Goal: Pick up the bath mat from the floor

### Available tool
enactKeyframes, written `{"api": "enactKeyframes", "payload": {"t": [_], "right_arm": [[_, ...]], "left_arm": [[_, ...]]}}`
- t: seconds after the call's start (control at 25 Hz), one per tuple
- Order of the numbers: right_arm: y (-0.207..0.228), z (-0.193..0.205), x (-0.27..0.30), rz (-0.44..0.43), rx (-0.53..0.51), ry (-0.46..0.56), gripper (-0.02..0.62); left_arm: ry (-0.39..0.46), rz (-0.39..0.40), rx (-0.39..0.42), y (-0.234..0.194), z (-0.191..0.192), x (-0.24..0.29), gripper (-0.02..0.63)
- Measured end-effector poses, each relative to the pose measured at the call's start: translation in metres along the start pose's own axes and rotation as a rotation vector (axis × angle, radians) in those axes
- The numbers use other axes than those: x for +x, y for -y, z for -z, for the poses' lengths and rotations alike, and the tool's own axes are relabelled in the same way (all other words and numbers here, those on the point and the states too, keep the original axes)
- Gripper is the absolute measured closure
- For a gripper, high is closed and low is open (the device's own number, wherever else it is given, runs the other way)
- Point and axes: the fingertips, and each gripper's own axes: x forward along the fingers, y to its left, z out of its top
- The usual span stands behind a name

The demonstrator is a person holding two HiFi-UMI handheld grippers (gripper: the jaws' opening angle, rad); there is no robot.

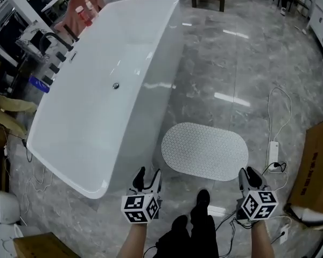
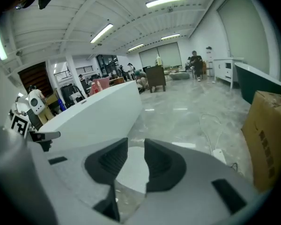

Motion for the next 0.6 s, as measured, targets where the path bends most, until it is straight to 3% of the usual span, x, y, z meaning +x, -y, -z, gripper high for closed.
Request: {"api": "enactKeyframes", "payload": {"t": [0.36, 0.6], "right_arm": [[0.02, 0.132, 0.181, -0.142, -0.095, -0.014, 0.485], [0.028, 0.199, 0.284, -0.208, -0.148, 0.002, 0.485]], "left_arm": [[-0.002, -0.072, -0.034, -0.063, 0.161, 0.142, 0.35], [0.001, -0.1, -0.051, -0.104, 0.25, 0.225, 0.339]]}}
